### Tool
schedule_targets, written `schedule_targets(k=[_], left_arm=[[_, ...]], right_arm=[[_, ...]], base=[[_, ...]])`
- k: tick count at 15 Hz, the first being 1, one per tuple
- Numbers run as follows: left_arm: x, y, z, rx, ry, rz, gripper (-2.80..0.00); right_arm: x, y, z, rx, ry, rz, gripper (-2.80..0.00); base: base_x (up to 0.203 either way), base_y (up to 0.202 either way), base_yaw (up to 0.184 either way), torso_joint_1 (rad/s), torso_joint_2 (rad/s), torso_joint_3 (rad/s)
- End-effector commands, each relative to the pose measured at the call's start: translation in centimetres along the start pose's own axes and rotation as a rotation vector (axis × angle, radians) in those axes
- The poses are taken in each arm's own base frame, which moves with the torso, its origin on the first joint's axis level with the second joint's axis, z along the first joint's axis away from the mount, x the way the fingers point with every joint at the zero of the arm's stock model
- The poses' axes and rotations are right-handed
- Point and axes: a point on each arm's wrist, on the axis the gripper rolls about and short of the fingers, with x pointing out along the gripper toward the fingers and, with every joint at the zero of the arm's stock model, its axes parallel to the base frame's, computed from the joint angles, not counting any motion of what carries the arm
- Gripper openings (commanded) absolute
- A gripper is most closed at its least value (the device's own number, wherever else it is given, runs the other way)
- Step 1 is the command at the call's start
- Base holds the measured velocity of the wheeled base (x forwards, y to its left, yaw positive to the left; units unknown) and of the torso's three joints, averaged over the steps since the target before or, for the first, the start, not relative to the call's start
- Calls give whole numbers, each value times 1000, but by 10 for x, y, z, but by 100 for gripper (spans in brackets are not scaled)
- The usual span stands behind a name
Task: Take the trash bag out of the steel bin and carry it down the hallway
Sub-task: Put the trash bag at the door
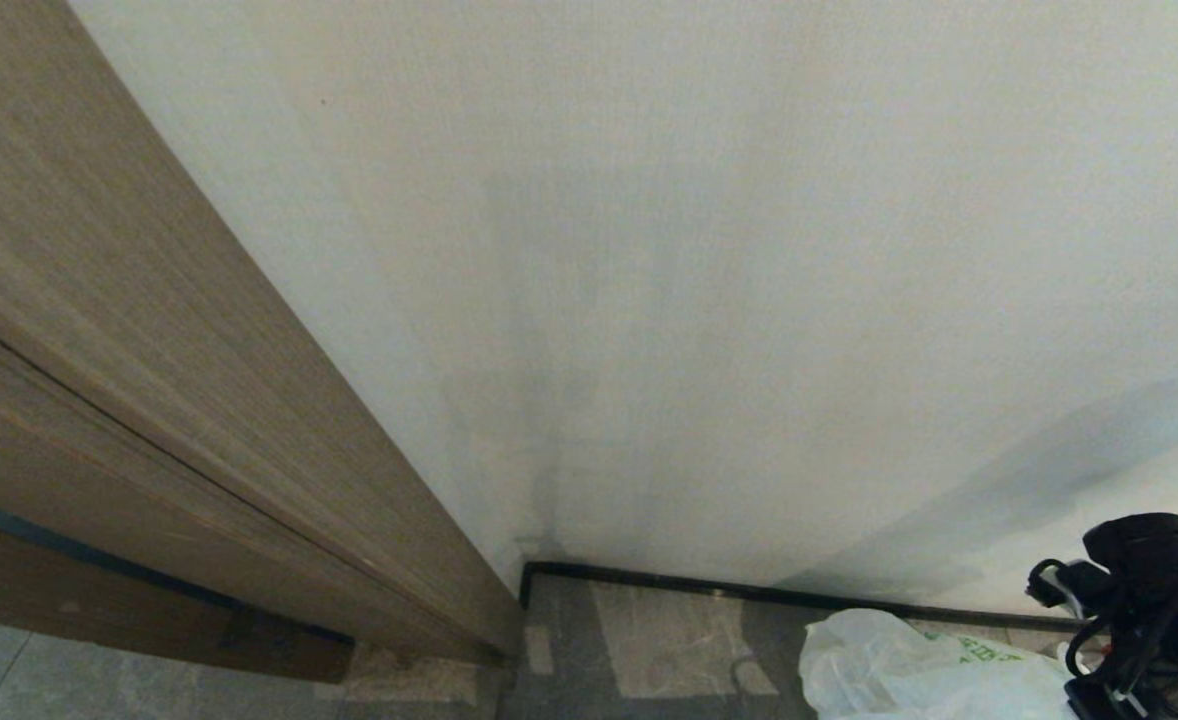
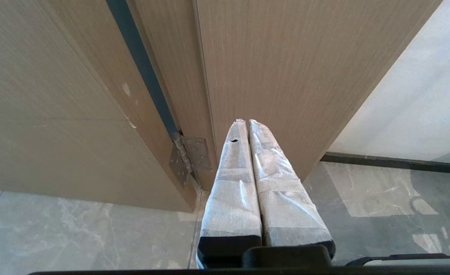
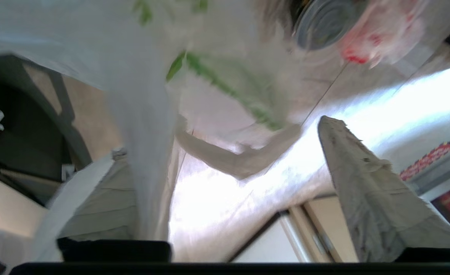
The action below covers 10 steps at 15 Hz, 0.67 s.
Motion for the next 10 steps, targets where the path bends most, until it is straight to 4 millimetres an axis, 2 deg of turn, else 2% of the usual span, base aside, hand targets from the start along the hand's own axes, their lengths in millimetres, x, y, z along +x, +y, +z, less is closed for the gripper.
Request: schedule_targets(k=[1, 5, 10], left_arm=[[0, 0, 0, 0, -1, 0, -280], [0, 0, 0, 0, -1, 1, -280], [0, 0, 0, 0, -2, 1, -280]], right_arm=[[-21, -9, 0, 36, -89, -34, 0], [-51, -12, -28, 95, -165, -59, 0], [-81, -19, -42, 169, -281, -87, 0]], base=[[0, 0, 0, 0, 0, 0], [0, 0, 0, 0, 0, 0], [0, 0, 0, 0, 0, 0]])
